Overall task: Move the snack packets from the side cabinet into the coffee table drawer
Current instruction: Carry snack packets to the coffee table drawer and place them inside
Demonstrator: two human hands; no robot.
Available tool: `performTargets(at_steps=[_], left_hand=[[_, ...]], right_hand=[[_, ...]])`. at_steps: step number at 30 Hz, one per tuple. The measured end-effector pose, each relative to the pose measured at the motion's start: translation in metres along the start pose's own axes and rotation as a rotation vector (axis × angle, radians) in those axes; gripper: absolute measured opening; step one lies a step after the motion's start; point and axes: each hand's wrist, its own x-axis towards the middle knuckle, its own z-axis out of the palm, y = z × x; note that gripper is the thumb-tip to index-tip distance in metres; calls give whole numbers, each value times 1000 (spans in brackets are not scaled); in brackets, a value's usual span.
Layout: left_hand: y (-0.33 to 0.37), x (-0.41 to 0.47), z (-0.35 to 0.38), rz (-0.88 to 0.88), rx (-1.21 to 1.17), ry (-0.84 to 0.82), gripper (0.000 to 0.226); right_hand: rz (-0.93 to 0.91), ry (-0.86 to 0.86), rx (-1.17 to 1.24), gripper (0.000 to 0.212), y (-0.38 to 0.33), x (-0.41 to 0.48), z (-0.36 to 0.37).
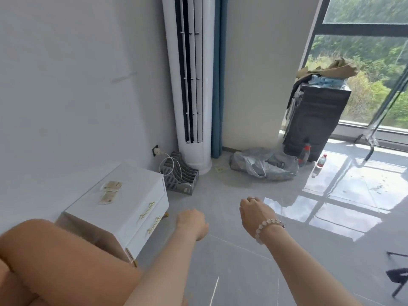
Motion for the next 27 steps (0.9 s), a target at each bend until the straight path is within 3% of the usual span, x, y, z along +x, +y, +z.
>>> performTargets(at_steps=[5,13,18,22,27], left_hand=[[20,58,-39,-91,-156,-19,43],[-40,102,-35,-360,-133,-166,41],[-69,157,-50,-426,-181,-161,35],[-97,202,-62,-444,-224,-184,34],[-177,251,-98,-521,-273,-93,36]], right_hand=[[-68,-4,-23,31,46,90,-28],[-277,-136,1,32,1,174,1],[-263,-122,-42,33,-1,255,-5],[-325,-154,-42,33,-46,311,-8],[-455,-131,-10,33,-122,390,-13]])
